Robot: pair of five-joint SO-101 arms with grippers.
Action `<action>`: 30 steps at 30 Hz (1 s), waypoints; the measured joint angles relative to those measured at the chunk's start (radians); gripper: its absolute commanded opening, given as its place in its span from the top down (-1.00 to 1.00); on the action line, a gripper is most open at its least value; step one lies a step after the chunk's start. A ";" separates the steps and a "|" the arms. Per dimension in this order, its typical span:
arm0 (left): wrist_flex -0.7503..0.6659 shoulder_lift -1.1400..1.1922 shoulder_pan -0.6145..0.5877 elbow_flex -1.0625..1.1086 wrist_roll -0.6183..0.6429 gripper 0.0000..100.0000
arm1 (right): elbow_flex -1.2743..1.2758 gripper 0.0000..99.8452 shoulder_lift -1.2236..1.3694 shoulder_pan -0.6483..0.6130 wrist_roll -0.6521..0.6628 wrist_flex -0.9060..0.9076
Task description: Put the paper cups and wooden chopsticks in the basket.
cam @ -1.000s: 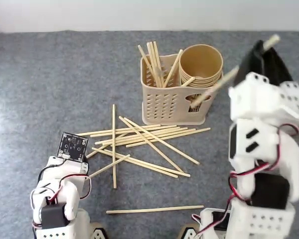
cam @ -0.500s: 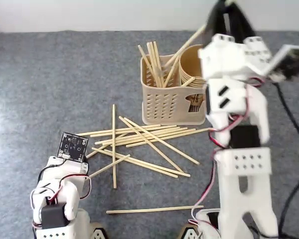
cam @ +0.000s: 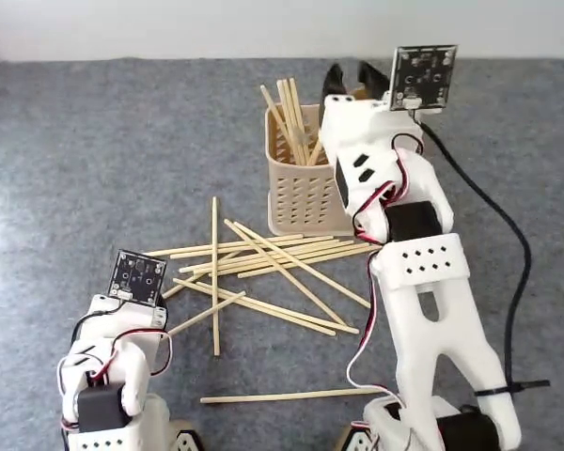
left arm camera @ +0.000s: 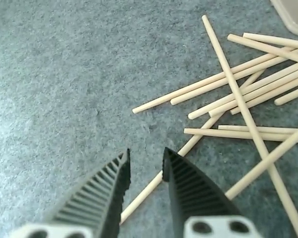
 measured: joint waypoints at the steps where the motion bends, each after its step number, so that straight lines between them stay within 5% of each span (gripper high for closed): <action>1: 0.000 0.000 0.000 0.000 0.000 0.80 | 0.000 0.44 -0.011 -0.003 0.002 0.028; 14: 0.000 0.000 0.000 0.014 0.000 0.80 | 0.023 0.54 -0.310 -0.015 0.002 0.712; 19: -0.005 0.000 0.000 0.014 0.000 0.75 | 0.196 0.98 -0.404 0.054 0.002 0.756; 30: -0.018 0.025 -0.028 -0.063 0.000 0.61 | 0.542 0.98 -0.715 0.146 -0.071 0.767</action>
